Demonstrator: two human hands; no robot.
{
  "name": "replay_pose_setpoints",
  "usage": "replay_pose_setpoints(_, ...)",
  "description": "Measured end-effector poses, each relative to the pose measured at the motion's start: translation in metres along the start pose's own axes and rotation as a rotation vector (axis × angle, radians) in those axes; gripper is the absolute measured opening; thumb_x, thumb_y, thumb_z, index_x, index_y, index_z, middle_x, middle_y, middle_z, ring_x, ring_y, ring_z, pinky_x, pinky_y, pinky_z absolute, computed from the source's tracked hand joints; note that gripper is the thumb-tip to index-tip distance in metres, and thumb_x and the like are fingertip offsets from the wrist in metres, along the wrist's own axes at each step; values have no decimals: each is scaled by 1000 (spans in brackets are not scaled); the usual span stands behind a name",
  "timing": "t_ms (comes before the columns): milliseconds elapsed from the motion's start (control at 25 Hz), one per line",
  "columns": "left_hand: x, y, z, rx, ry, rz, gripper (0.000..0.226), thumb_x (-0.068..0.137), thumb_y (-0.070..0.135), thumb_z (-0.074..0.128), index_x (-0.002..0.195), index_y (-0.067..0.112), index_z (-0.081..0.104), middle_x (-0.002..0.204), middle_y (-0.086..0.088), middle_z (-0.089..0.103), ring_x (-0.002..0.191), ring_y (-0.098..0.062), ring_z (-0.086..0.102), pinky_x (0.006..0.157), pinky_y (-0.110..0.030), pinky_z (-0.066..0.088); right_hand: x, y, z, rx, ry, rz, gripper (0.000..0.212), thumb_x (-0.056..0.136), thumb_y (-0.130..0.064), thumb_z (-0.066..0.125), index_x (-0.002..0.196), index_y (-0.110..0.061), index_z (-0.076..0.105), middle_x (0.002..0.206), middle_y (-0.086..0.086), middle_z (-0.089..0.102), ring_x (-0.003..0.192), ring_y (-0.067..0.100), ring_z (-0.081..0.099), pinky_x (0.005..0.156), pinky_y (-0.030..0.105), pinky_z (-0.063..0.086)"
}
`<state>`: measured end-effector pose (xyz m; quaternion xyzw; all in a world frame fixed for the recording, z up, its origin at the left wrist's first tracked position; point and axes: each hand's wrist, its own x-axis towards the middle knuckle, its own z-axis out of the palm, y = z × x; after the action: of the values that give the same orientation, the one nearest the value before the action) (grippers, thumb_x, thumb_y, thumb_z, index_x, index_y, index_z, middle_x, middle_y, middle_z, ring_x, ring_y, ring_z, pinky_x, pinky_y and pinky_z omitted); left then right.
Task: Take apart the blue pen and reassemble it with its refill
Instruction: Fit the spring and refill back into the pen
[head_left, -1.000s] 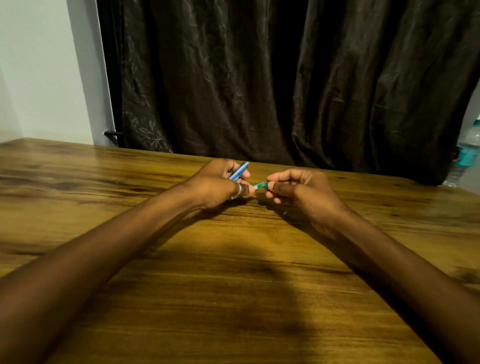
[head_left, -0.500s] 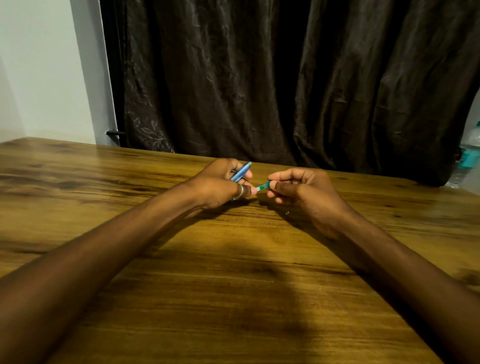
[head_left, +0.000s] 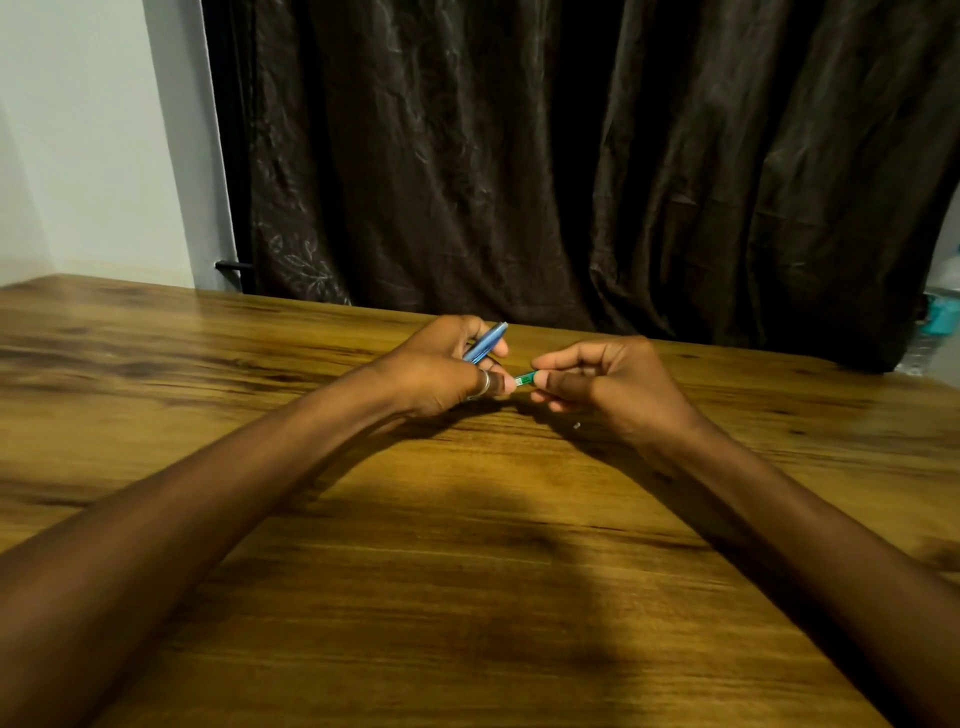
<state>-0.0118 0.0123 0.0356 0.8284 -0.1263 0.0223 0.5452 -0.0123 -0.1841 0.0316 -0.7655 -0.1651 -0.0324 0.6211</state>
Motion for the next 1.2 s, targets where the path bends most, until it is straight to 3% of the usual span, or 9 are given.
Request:
replay_pose_setpoints(160,-1,1,3,168,68,106,33,81,11,83,109,17,65,94,3,76,86,-9,71,81,-27,57,6,1,0,102,62,58,14,89,7,66,92,-4,74,74,12,75,66,13,70,61,18,56)
replay_pose_setpoints(360,-8,-1,14,424,217,233,29,77,25,86,101,30,69,92,12,75,89,-5,69,82,-42,60,12,6,-3,123,104,125,12,91,2,64,92,-4,74,73,12,74,61,13,66,54,18,54)
replay_pose_setpoints(560,-7,-13,22,503,224,156,24,78,32,84,97,31,69,90,13,74,86,-5,69,79,-42,61,20,1,-32,-464,341,-97,12,91,-11,66,87,-14,77,78,2,75,74,12,71,67,24,54)
replay_pose_setpoints(640,-6,-17,27,572,219,130,26,77,36,84,98,30,70,93,13,74,88,-9,69,78,-40,60,20,-5,-49,-798,264,-148,11,87,-15,70,83,-20,79,73,-9,71,76,8,67,67,20,45)
replay_pose_setpoints(760,-2,-20,30,595,240,98,26,75,40,85,95,31,70,91,14,73,88,-10,68,75,-36,58,19,-8,-57,-1000,75,-116,9,82,-17,74,80,-22,81,69,-17,67,79,5,65,71,20,43)
replay_pose_setpoints(960,-2,-20,26,569,203,82,28,74,42,86,92,32,66,82,15,72,80,-3,67,74,-40,61,21,-2,-52,-980,-94,-136,8,81,-18,75,79,-24,81,72,-22,72,71,-16,63,69,12,50)
replay_pose_setpoints(1040,-2,-18,24,569,216,94,29,75,50,81,92,33,65,81,15,72,78,-4,67,73,-41,60,21,0,-49,-923,-139,-138,10,81,-15,76,79,-24,80,74,-18,74,69,-14,65,63,7,49)
replay_pose_setpoints(1120,-1,-16,23,577,234,103,32,84,62,66,97,32,65,88,13,71,83,-9,66,78,-42,59,20,3,-46,-892,-178,-112,11,82,-15,77,84,-26,79,77,-15,75,71,-11,66,58,3,46)
replay_pose_setpoints(1200,2,-13,23,479,208,106,32,96,55,51,111,33,68,108,9,74,100,-14,67,93,-43,54,19,6,-44,-902,-214,-88,12,82,-15,79,88,-26,79,81,-13,77,72,-8,68,59,3,46)
